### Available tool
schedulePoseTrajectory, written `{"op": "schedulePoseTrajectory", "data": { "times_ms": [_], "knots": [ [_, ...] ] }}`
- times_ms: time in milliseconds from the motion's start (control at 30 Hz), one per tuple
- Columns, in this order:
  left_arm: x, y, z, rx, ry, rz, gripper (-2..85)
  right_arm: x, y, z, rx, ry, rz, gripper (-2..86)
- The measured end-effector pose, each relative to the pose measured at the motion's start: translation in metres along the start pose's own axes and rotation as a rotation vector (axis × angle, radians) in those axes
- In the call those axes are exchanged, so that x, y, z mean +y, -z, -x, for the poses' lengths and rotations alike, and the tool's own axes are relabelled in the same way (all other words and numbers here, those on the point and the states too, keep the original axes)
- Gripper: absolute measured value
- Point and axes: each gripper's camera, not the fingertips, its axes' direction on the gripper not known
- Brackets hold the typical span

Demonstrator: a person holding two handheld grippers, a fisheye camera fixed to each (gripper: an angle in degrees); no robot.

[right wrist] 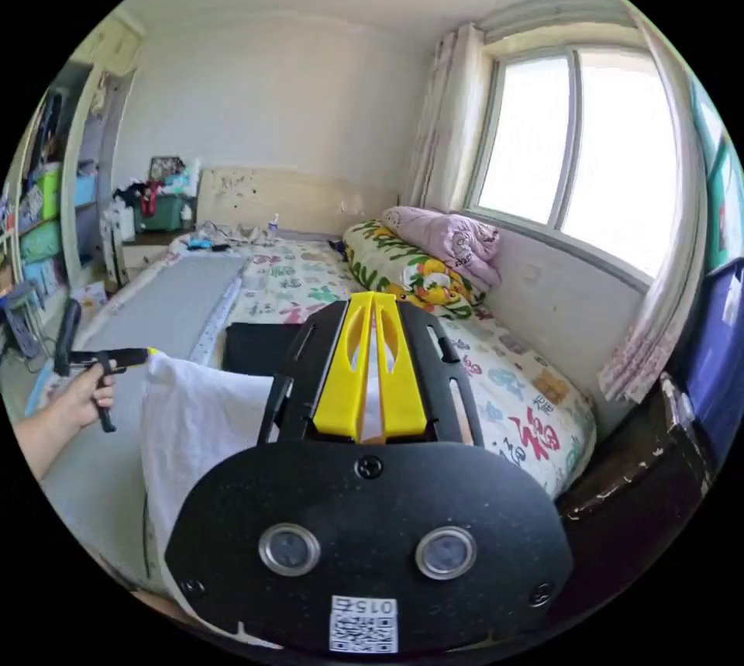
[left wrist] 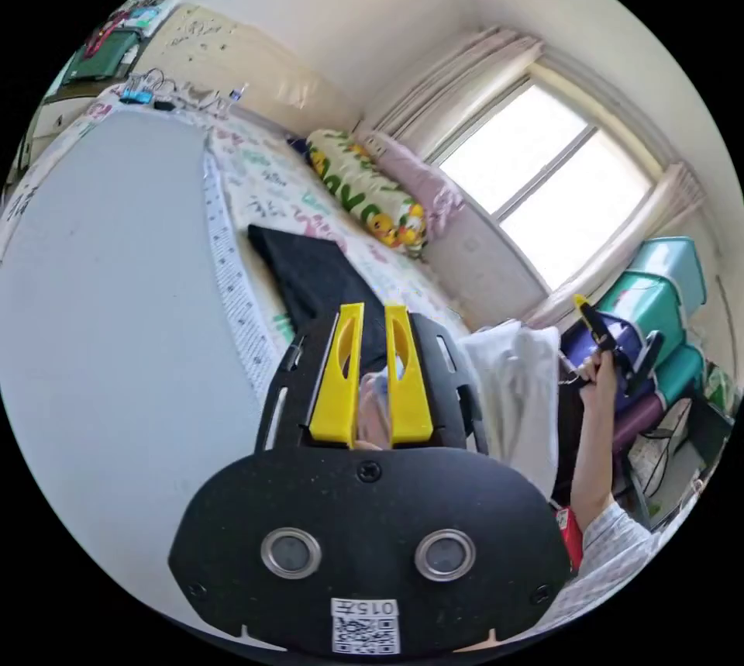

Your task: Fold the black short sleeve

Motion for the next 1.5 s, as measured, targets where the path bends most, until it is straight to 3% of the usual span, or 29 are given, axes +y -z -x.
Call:
{"op": "schedulePoseTrajectory", "data": {
  "times_ms": [100,167,367,500,567,633,767,933,1033,1100,1167,1267,1400,1500],
  "knots": [
    [-0.005,-0.051,0.019,-0.001,0.050,0.106,9.0,0.015,-0.070,0.071,0.236,0.177,0.211,-0.6],
    [-0.010,-0.081,0.032,-0.002,0.095,0.144,11.4,0.024,-0.080,0.104,0.448,0.287,0.157,-0.6],
    [-0.043,-0.162,0.050,-0.155,0.200,0.128,16.6,0.010,-0.069,0.126,0.435,0.305,0.131,-0.9],
    [-0.049,-0.189,0.049,-0.156,0.227,0.044,12.5,0.000,-0.066,0.143,0.469,0.320,0.102,-1.0],
    [-0.050,-0.208,0.045,-0.112,0.202,0.117,10.2,-0.006,-0.068,0.144,0.469,0.311,0.102,-1.0],
    [-0.050,-0.210,0.039,-0.149,0.180,0.118,6.5,-0.011,-0.069,0.145,0.478,0.307,0.101,-1.0],
    [-0.062,-0.167,0.027,0.023,0.148,0.035,1.9,-0.024,-0.069,0.149,0.508,0.304,0.077,-1.0],
    [-0.063,-0.050,-0.028,-0.066,-0.015,-0.103,0.4,-0.045,-0.088,0.160,0.526,0.387,0.131,-1.0],
    [-0.043,0.039,-0.045,-0.091,-0.038,-0.159,0.3,-0.063,-0.096,0.157,0.464,0.470,0.262,-1.0],
    [-0.015,0.102,-0.059,-0.122,-0.108,-0.168,0.4,-0.104,-0.079,0.137,0.390,0.362,0.466,-1.0],
    [0.017,0.138,-0.061,-0.141,-0.106,-0.154,0.4,-0.143,-0.042,0.126,0.248,0.271,0.498,-1.0],
    [0.079,0.177,-0.045,-0.132,-0.038,-0.120,0.4,-0.218,0.056,0.116,0.022,0.130,0.398,-1.0],
    [0.164,0.209,-0.020,-0.124,0.049,-0.080,0.4,-0.295,0.210,0.124,-0.273,0.104,0.185,-1.0],
    [0.215,0.228,-0.012,-0.078,0.097,-0.098,0.4,-0.320,0.291,0.136,-0.307,0.172,0.086,-1.0]
  ]
}}
